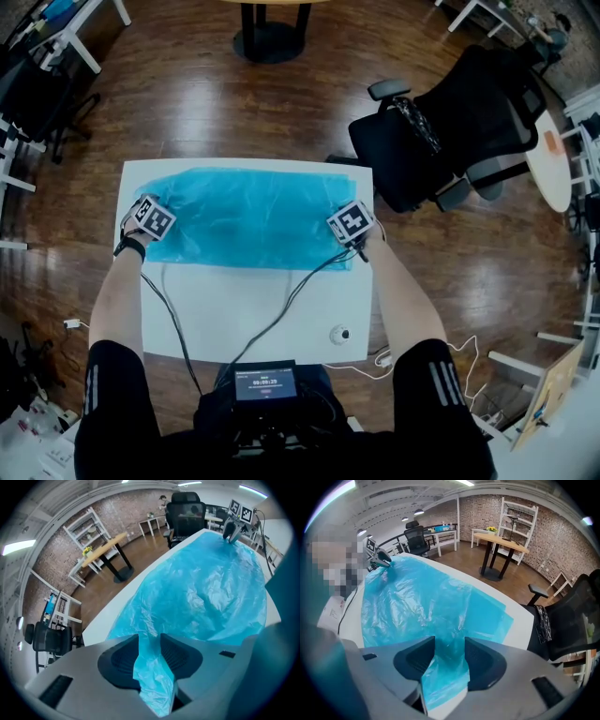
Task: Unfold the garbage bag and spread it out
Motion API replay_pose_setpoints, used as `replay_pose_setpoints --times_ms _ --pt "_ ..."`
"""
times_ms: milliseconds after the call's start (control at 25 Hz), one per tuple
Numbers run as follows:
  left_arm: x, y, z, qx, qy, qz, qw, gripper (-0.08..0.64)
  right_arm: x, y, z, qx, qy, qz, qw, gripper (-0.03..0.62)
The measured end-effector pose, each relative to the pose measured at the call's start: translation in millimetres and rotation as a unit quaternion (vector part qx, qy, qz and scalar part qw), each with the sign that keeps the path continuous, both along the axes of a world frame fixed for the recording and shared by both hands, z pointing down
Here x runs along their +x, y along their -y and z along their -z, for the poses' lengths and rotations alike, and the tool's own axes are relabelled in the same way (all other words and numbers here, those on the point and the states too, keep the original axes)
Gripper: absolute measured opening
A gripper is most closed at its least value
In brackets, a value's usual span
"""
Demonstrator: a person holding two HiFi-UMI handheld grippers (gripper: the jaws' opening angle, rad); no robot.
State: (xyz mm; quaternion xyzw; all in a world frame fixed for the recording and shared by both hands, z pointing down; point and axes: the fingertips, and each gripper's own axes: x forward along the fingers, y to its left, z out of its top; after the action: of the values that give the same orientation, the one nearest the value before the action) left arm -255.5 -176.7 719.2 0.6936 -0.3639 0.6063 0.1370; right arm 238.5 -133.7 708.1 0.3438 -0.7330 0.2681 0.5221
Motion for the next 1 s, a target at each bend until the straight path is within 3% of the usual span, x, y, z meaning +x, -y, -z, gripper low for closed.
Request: replay_pose_setpoints --times_ms 200,600,800,1000 --pt "-6 12 1 0.006 0.009 0.002 0.9999 0.155 -6 19 3 0.011 -0.007 0.008 1.0 0.232" --pt "-5 26 6 0.014 0.004 0.003 0.9999 0.155 -14 24 1 -0.009 0.01 0.01 1.0 0.232" --pt "12 45 36 0.056 -0.014 -0.007 0.9983 0.155 -12 24 0 -0.001 0.013 0.002 1.0 0.232" --pt "9 74 47 0.084 0.02 -0.031 0.9958 0.155 -9 24 0 -0.003 0.006 0.001 1.0 0.233"
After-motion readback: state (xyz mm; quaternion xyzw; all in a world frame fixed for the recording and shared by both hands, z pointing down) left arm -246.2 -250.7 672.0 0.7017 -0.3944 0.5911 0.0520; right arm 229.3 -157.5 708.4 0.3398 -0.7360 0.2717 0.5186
